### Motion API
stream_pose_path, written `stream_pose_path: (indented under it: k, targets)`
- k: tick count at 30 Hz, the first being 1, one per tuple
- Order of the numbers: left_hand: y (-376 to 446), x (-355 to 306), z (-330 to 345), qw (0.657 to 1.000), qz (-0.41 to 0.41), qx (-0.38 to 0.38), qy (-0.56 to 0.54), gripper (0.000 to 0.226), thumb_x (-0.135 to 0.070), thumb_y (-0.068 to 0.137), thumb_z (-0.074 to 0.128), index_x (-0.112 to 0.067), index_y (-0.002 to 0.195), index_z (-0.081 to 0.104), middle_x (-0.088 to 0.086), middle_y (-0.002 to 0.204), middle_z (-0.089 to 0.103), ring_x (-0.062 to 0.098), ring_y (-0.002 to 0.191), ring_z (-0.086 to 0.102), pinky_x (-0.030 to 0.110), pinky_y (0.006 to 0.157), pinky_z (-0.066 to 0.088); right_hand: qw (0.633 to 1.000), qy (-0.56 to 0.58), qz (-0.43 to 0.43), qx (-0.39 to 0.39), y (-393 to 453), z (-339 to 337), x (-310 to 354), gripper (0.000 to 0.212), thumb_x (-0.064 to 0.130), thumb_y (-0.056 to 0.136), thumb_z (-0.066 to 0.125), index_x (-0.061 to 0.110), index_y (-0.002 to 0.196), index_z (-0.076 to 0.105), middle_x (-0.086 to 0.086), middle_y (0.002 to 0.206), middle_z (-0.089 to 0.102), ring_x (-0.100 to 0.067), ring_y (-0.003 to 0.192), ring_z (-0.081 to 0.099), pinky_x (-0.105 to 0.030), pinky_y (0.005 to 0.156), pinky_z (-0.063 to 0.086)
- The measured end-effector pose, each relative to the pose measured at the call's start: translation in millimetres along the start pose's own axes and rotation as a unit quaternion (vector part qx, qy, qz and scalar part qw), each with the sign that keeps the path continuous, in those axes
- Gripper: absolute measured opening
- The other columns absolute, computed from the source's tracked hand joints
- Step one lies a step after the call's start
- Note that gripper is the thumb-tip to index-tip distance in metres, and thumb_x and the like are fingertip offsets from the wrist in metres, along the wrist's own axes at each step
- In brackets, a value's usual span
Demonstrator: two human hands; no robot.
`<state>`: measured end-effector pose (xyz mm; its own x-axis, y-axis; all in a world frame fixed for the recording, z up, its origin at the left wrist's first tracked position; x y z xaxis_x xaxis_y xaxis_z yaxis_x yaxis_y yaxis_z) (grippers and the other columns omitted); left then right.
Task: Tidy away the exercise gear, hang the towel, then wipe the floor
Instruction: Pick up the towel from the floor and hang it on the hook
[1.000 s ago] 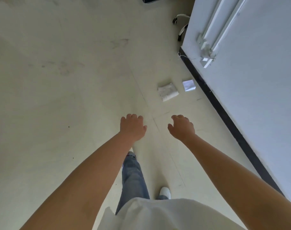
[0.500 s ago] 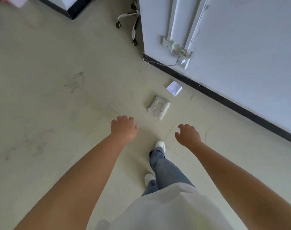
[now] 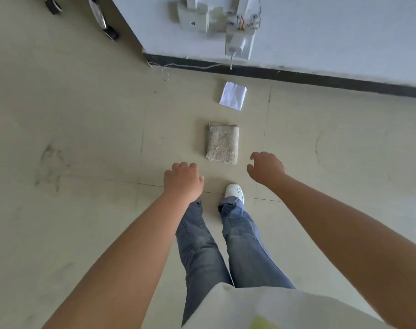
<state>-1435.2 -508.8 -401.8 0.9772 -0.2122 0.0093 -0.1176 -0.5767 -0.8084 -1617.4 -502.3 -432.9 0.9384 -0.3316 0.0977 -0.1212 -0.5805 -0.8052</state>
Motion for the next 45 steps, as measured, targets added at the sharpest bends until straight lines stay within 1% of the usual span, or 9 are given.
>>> stream_pose_path:
  k: [5, 11, 19, 24, 27, 32, 38, 42, 45]
  targets:
    - [127, 18, 50, 0.998, 0.047, 0.016, 0.029, 0.033, -0.025, 0.1, 0.034, -0.005, 0.122, 0.048, 0.012, 0.123, 0.053, 0.028, 0.117, 0.048, 0.036, 0.092, 0.042, 0.998, 0.039, 0.046, 0.005, 104, 71, 15, 0.032, 0.014, 0.095, 0.042, 0.007, 0.124, 0.053, -0.012, 0.123, 0.056, -0.027, 0.119, 0.048, -0.034, 0.092, 0.042]
    - [265, 25, 146, 0.998, 0.054, 0.014, 0.023, 0.03, -0.021, 0.099, 0.039, -0.002, 0.118, 0.052, 0.014, 0.12, 0.056, 0.031, 0.114, 0.052, 0.037, 0.089, 0.043, 0.989, 0.056, 0.135, -0.022, 227, 184, -2, 0.03, 0.019, 0.095, 0.047, 0.013, 0.122, 0.058, -0.007, 0.121, 0.06, -0.025, 0.123, 0.044, -0.036, 0.1, 0.032]
    - [370, 0, 249, 0.999, 0.041, 0.02, -0.018, 0.034, -0.027, 0.098, 0.046, 0.0, 0.118, 0.055, 0.017, 0.121, 0.056, 0.033, 0.117, 0.051, 0.039, 0.089, 0.045, 0.958, 0.148, 0.238, -0.062, 321, 290, -37, 0.035, 0.029, 0.094, 0.052, 0.011, 0.122, 0.057, -0.01, 0.12, 0.057, -0.027, 0.122, 0.043, -0.038, 0.1, 0.031]
    - [399, -13, 266, 0.997, 0.048, -0.008, -0.06, 0.026, -0.012, 0.098, 0.043, -0.001, 0.111, 0.062, 0.018, 0.116, 0.059, 0.034, 0.11, 0.055, 0.037, 0.075, 0.042, 0.967, 0.113, 0.202, -0.11, 335, 292, -49, 0.023, 0.006, 0.09, 0.043, 0.005, 0.088, 0.065, -0.004, 0.083, 0.045, -0.028, 0.108, 0.047, -0.033, 0.081, 0.025]
    - [393, -16, 254, 0.996, 0.066, -0.016, -0.064, 0.029, -0.003, 0.094, 0.043, -0.005, 0.111, 0.065, 0.017, 0.118, 0.059, 0.034, 0.109, 0.055, 0.035, 0.076, 0.041, 0.977, 0.101, 0.151, -0.107, 320, 277, -49, 0.024, 0.009, 0.093, 0.044, 0.004, 0.088, 0.067, -0.002, 0.083, 0.045, -0.026, 0.105, 0.048, -0.032, 0.081, 0.024]
    - [332, -15, 199, 0.997, 0.064, -0.017, -0.03, 0.03, -0.014, 0.099, 0.041, -0.005, 0.12, 0.06, 0.018, 0.122, 0.056, 0.036, 0.113, 0.053, 0.041, 0.086, 0.046, 0.977, 0.168, 0.09, -0.094, 262, 223, -36, 0.03, 0.018, 0.097, 0.041, 0.005, 0.095, 0.068, -0.01, 0.094, 0.059, -0.025, 0.109, 0.049, -0.031, 0.09, 0.033]
    - [221, -37, 112, 0.993, 0.115, -0.002, -0.031, 0.041, -0.03, 0.097, 0.048, -0.013, 0.135, 0.049, 0.01, 0.133, 0.051, 0.027, 0.125, 0.046, 0.036, 0.095, 0.043, 0.953, 0.287, 0.052, -0.084, 146, 119, -43, 0.027, 0.016, 0.094, 0.05, -0.004, 0.099, 0.067, -0.019, 0.103, 0.064, -0.03, 0.101, 0.055, -0.028, 0.073, 0.035]
    - [147, -70, 68, 0.986, 0.162, 0.017, -0.036, 0.041, -0.028, 0.097, 0.047, -0.016, 0.136, 0.048, 0.007, 0.136, 0.049, 0.024, 0.128, 0.044, 0.034, 0.1, 0.041, 0.914, 0.388, 0.068, -0.092, 50, 62, -70, 0.018, 0.01, 0.091, 0.055, -0.004, 0.094, 0.066, -0.007, 0.082, 0.054, -0.011, 0.063, 0.044, -0.01, 0.055, 0.032]
    - [94, -104, 25, 0.979, 0.199, -0.022, -0.044, 0.039, -0.024, 0.097, 0.046, -0.015, 0.134, 0.051, 0.007, 0.133, 0.052, 0.025, 0.126, 0.044, 0.034, 0.097, 0.041, 0.901, 0.412, 0.063, -0.118, -25, 24, -95, 0.015, 0.01, 0.089, 0.058, 0.012, 0.074, 0.059, 0.009, 0.066, 0.045, -0.002, 0.056, 0.036, -0.005, 0.055, 0.035]
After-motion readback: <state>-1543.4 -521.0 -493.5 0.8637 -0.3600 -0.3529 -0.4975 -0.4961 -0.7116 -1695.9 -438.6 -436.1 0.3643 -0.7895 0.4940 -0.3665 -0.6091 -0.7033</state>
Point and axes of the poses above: each hand's wrist, its own y-axis towards the middle knuckle, its own z-axis out of the palm, x = y × z, the point moved 4 cm from there along y, towards the middle knuckle
